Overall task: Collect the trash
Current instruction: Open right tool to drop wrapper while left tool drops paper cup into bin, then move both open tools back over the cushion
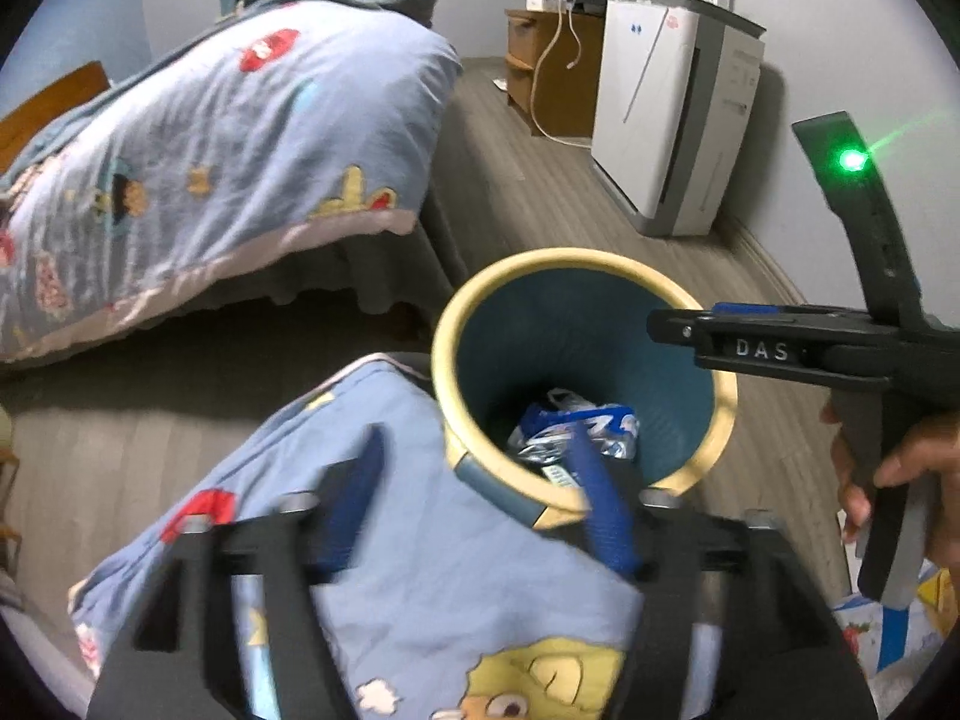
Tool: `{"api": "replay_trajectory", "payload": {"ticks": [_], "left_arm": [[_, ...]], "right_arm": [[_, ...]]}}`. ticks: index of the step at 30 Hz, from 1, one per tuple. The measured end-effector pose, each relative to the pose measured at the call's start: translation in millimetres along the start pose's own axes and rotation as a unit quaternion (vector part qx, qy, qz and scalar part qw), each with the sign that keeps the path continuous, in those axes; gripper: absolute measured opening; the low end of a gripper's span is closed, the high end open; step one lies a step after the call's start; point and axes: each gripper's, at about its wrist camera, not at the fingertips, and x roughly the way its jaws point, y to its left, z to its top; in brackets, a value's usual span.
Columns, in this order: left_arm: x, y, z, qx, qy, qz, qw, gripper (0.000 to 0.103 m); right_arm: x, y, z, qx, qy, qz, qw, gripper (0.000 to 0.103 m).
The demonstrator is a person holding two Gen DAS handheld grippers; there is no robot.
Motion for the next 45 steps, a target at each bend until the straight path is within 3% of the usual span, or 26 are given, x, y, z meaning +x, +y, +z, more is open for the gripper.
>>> {"api": "replay_trajectory", "payload": {"ticks": [2,5,17,24,33,37,40,45], "left_arm": [[-16.0,5.6,-6.0,-0.003,-0.012,0.005,0.9999,0.082],[-36.9,15.4,-17.5,-0.014,-0.016,0.014,0.9997,0.091],[-132.1,78.3,-92.1,-0.076,-0.020,0.067,0.9947,0.093],[-184.0,116.8,-155.4,-0.109,-0.019,0.110,0.9878,0.094],[-203.7,158.3,-231.5,-0.154,-0.001,0.138,0.9783,0.094],[-197.6,177.0,-263.9,-0.174,0.033,0.142,0.9740,0.094],[-184.8,183.8,-280.6,-0.168,0.067,0.149,0.9721,0.094],[-163.7,185.4,-296.8,-0.150,0.121,0.147,0.9702,0.089]], "right_arm": [[-5.0,6.1,-0.5,-0.008,-0.004,-0.004,1.000,0.086],[-16.6,18.8,-2.2,-0.022,-0.017,-0.003,1.000,0.098],[-56.6,89.4,-26.9,-0.046,-0.018,0.050,0.998,0.097],[-75.7,145.6,-65.1,-0.103,-0.016,0.063,0.993,0.097],[-76.5,195.8,-133.3,-0.152,0.030,0.075,0.985,0.097],[-75.9,230.6,-170.1,-0.170,0.051,0.099,0.979,0.097],[-75.5,249.9,-194.5,-0.181,0.063,0.109,0.975,0.095],[-65.7,261.8,-227.5,-0.183,0.113,0.124,0.969,0.068]]}}
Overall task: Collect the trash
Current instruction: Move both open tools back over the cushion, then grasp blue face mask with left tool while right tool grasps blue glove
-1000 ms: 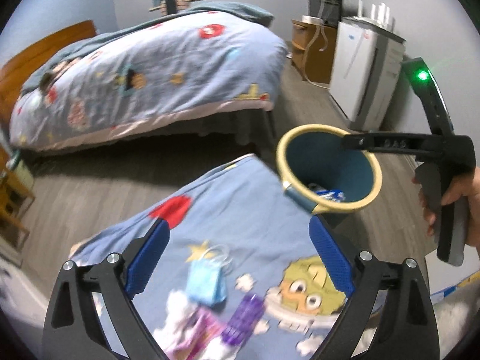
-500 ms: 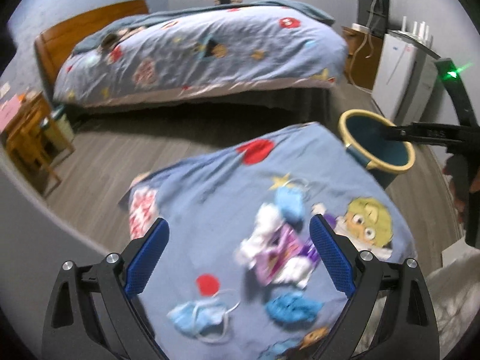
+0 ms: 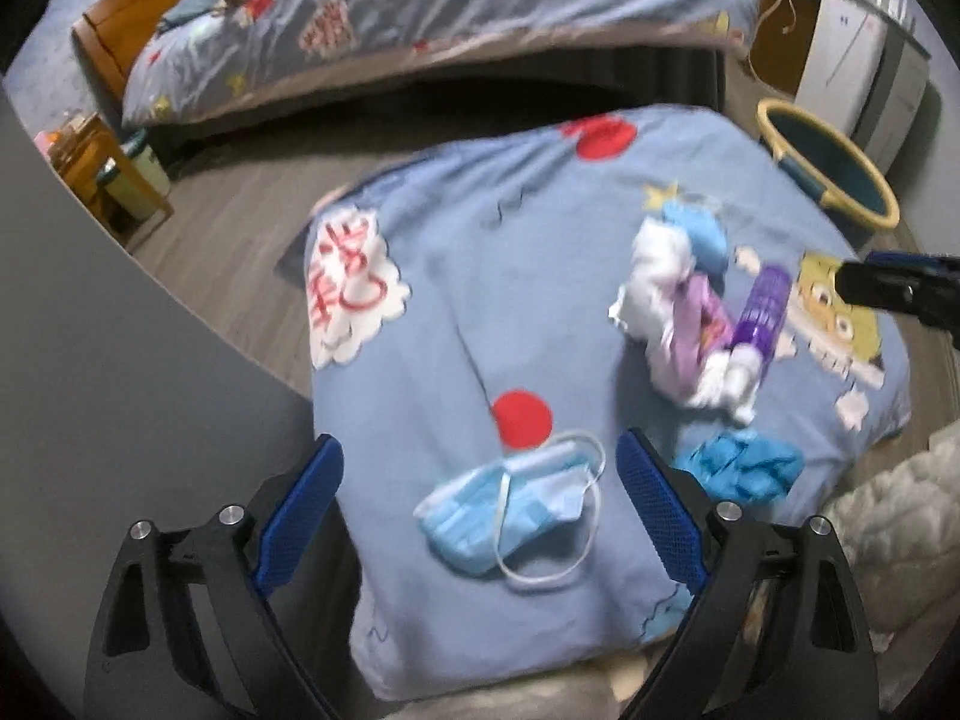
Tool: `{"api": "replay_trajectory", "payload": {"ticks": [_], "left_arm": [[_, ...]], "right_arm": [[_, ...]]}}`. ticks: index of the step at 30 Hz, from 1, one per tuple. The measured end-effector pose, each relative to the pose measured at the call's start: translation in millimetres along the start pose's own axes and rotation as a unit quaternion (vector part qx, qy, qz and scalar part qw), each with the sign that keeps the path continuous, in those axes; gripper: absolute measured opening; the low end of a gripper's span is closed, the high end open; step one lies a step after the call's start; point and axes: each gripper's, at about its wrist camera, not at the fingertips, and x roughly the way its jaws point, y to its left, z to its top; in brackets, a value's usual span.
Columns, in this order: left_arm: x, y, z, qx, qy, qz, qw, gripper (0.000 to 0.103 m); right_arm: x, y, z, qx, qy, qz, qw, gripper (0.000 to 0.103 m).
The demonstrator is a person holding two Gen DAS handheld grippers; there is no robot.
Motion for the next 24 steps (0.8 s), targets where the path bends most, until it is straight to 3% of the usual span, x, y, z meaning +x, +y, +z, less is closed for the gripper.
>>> {"api": "replay_trajectory", "payload": {"ticks": [2,6,8,12,15,17,23,24], "left_arm": [[5.9,0.0,-2.7,0.000,0.016,-0.008,0.9998,0.083],[20.5,-1.3,-7.4,-0.006,0.048,-0.014,0.9988,0.070],[28.1,-1.5,-8.4,-0.010,0.062,-0.018,0.9979,0.068],[44.4,-6.6,-10.8,-0.003,0.088,-0.011,0.9960,0.063],[52.5,-10.2,-12.3,0.008,0.098,-0.003,0.9951,0.060],[56.7,-13.1,-13.1,0.016,0.102,-0.001,0.9947,0.054],[58.9,-11.7,-12.7,0.014,0.104,0.001,0.9945,0.023],[58.1,-10.1,-12.1,0.010,0.102,0.002,0.9948,0.011]], "right_arm": [[6.8,6.3,-9.7,-0.006,0.018,0.005,1.000,0.058],[23.3,20.4,-32.0,-0.041,0.051,-0.006,0.998,0.047],[32.3,25.2,-40.5,-0.057,0.068,-0.013,0.996,0.041],[45.8,35.3,-52.6,-0.087,0.092,-0.018,0.992,0.040],[55.4,41.2,-56.6,-0.105,0.102,-0.019,0.989,0.033],[59.3,43.8,-57.1,-0.112,0.105,-0.019,0.988,0.016],[57.9,47.8,-54.4,-0.124,0.101,-0.009,0.987,0.008],[56.3,47.0,-53.1,-0.124,0.098,-0.007,0.987,0.008]]}}
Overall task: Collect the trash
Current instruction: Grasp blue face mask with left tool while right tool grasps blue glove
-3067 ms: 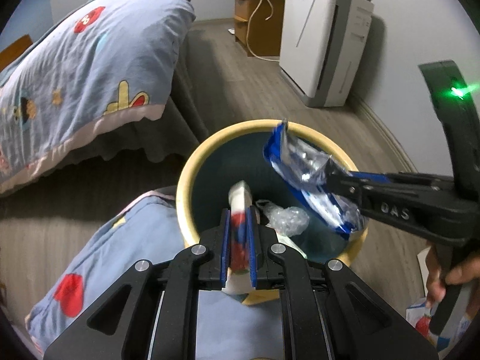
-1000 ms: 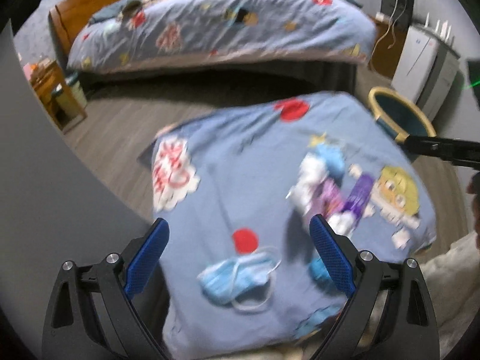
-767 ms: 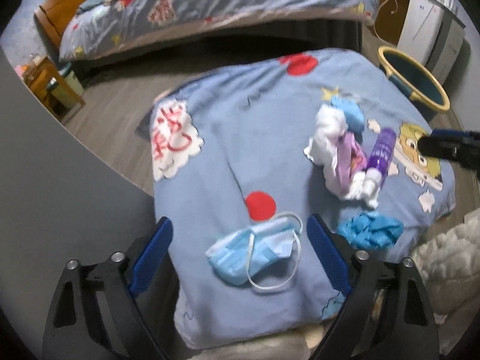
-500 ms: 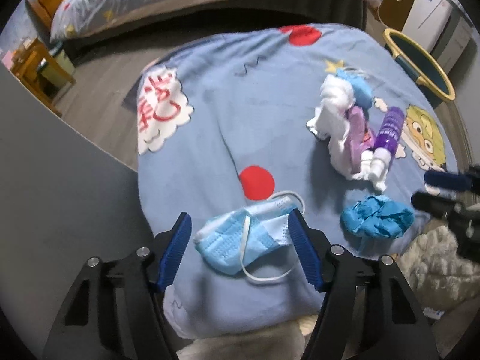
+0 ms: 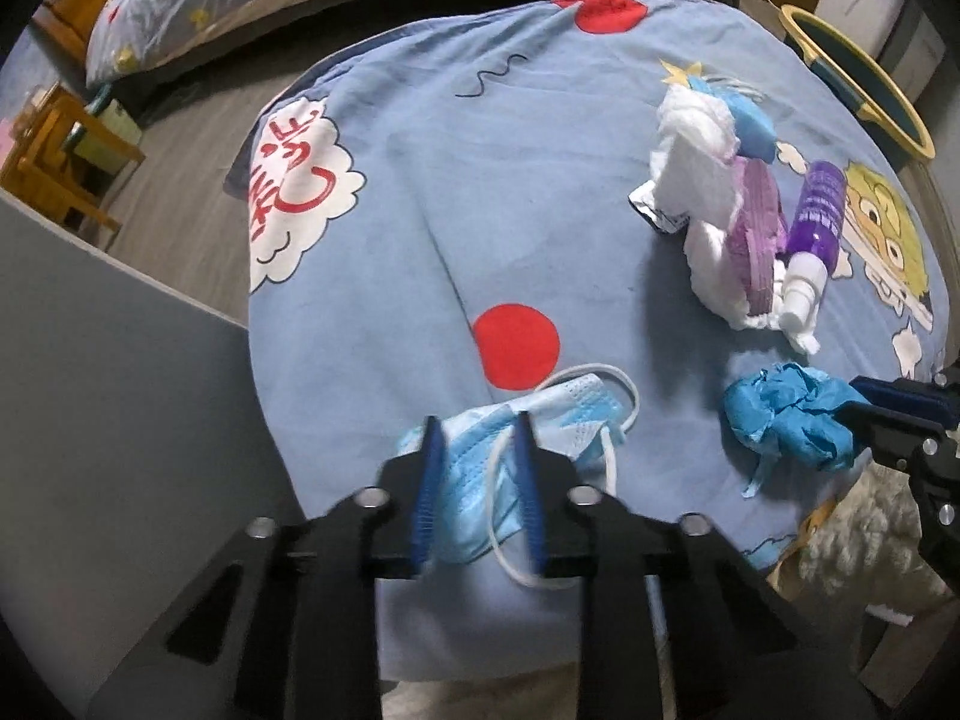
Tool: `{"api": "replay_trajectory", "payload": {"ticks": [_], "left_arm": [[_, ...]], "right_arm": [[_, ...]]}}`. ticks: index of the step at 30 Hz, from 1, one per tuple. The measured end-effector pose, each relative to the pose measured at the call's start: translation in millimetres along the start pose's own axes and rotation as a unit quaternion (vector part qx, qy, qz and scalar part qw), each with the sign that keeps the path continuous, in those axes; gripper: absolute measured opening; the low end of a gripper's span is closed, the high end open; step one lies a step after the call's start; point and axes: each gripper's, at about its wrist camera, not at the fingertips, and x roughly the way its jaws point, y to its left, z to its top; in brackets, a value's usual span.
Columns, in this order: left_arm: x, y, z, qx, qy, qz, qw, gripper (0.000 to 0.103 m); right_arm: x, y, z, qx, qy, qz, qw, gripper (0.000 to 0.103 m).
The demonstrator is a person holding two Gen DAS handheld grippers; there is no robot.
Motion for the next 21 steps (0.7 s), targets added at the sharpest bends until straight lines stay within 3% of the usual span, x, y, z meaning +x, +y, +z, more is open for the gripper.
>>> {"api": "replay_trajectory", "payload": {"ticks": [1,12,17,18,20,21], "left_arm": [[-2.3,2.3,0.9,-0.004,-0.006,0.006,1.0000,0.000],[-28.9,23.1,3.8,-0.052,-0.063,-0.015,0.9965,0.000],[-23.1,23.1,4.2,-0.064,-0.046,-0.041,0.9961,0.000],[-21.7,20.0,3.0,-0.059,-0.044,-0.032,0.9968,0.005],[-18.8,14.2,2.5,-0.049,-0.040,-0.031,0.9975,0.025],[-17.4,12.7,2.8,-0.046,-0.039,-0.028,0.9978,0.045]], "right_arm": [[-2.6,-1.1,1.2,0.002,-0.005,0.003,1.000,0.008],[-27.5,-12.1,10.7,0.022,-0.051,0.010,0.998,0.008],[-29.0,-15.3,10.6,0.031,-0.054,0.012,0.998,0.008],[-29.1,-15.6,10.2,0.031,-0.054,0.012,0.998,0.008],[-29.4,-15.5,10.3,0.032,-0.055,0.012,0.998,0.008],[-30.1,-15.1,9.7,0.032,-0.055,0.012,0.998,0.008]]}}
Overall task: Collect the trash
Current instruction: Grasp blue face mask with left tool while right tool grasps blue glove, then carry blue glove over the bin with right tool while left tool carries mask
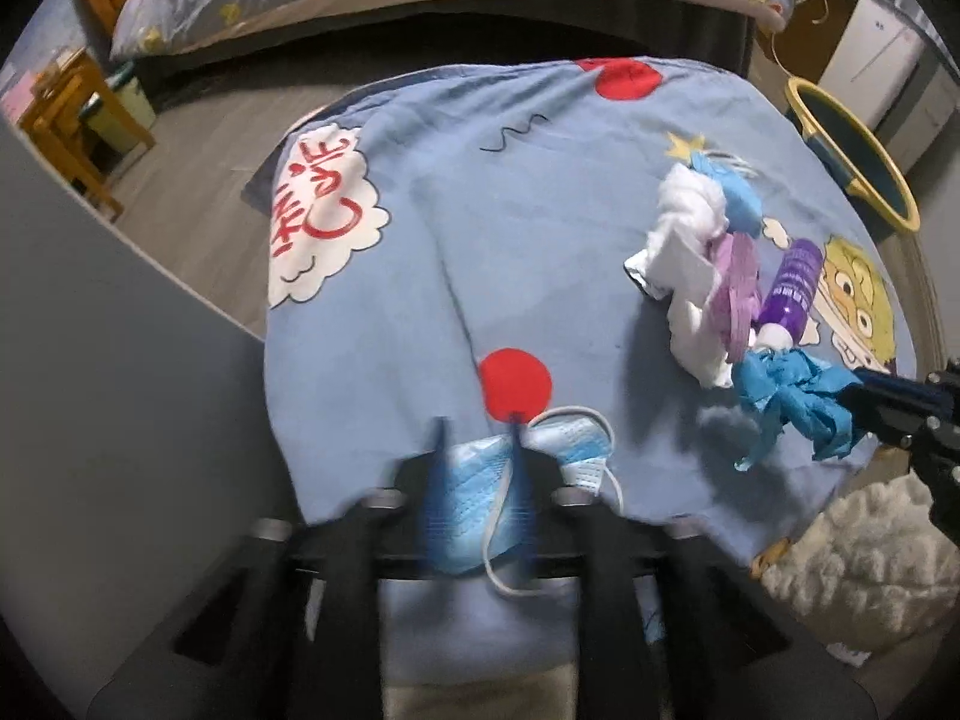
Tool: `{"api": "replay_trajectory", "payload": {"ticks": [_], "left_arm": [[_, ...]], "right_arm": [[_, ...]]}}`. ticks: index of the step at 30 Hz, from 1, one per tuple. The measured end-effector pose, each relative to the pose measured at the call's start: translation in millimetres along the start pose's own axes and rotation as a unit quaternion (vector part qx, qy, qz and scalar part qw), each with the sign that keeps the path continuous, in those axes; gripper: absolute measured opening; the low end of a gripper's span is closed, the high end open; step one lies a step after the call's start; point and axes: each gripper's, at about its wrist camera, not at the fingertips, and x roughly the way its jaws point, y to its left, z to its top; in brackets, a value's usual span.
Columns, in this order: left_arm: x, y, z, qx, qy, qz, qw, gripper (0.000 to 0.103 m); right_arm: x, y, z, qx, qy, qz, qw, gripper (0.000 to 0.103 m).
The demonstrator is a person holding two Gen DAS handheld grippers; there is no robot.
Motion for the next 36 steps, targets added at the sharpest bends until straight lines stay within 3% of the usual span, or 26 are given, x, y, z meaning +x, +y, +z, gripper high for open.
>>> {"api": "replay_trajectory", "payload": {"ticks": [1,7,8,12,13,15,16,24,36], "left_arm": [[3.0,-0.6,0.2,0.002,0.004,0.005,1.0000,0.054],[30.0,3.4,-0.9,-0.007,0.061,0.015,0.9980,0.059],[31.0,3.8,-0.6,-0.008,0.063,0.011,0.9979,0.058],[31.5,2.4,0.0,-0.002,0.065,0.015,0.9978,0.036],[29.2,1.8,0.8,0.000,0.061,0.012,0.9980,0.033],[22.9,2.0,2.9,0.002,0.048,0.013,0.9987,0.018],[19.3,1.6,3.2,0.002,0.040,0.015,0.9991,0.016],[-35.7,-2.8,19.8,0.010,-0.060,-0.002,0.9981,0.015],[-93.0,-14.4,66.0,0.008,-0.134,-0.021,0.9907,0.015]], "right_arm": [[0.0,0.0,0.0,-0.001,0.000,0.000,1.000,0.008],[-1.1,-2.6,0.3,0.004,0.000,0.004,1.000,0.008],[-2.0,-2.8,0.7,0.004,-0.001,0.005,1.000,0.008],[-4.6,-2.6,1.9,0.005,-0.006,0.007,1.000,0.008],[-5.8,-2.6,2.6,0.004,-0.008,0.007,1.000,0.008],[-9.4,-2.2,4.6,0.006,-0.014,0.009,1.000,0.008],[-11.3,-2.6,5.5,0.007,-0.017,0.011,1.000,0.008],[-44.1,-11.7,22.6,0.022,-0.064,0.030,0.997,0.008],[-89.3,-40.8,53.0,0.022,-0.124,0.029,0.992,0.008]]}}
